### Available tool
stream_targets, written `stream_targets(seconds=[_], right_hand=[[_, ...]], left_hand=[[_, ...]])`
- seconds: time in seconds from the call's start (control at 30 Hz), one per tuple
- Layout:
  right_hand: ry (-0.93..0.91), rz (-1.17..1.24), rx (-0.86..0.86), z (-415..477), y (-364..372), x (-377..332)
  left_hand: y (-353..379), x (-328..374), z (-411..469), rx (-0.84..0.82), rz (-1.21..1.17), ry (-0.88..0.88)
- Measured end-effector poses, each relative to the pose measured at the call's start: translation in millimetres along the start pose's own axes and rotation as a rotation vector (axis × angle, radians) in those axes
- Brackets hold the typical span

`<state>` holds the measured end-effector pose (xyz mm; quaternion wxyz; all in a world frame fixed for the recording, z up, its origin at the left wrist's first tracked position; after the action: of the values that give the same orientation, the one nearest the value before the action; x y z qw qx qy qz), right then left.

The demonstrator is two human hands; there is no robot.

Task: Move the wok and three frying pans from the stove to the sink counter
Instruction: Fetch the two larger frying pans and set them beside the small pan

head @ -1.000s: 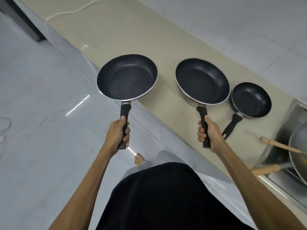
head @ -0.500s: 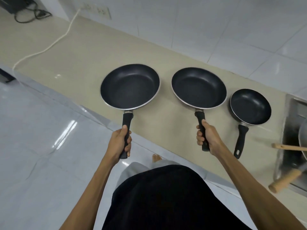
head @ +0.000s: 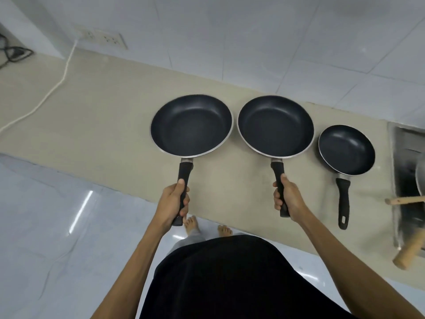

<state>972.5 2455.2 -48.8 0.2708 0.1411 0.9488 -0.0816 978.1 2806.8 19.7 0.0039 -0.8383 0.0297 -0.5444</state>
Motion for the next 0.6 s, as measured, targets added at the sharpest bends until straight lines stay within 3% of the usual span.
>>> stream_targets(seconds=[0.6], right_hand=[[0.017, 0.045, 0.109, 8, 19, 32]], left_hand=[[-29, 25, 102, -0.162, 0.114, -0.024]])
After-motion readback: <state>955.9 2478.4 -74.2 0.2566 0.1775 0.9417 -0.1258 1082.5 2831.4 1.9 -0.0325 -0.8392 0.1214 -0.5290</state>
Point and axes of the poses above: each hand's wrist, its own z-axis towards the middle knuckle, its own y-axis out of the palm, x = y × z, the point moved 2 cm from there along z, towards the middle knuckle, and after that the axes turned 11 degrees about y, right-handed, at the moved point
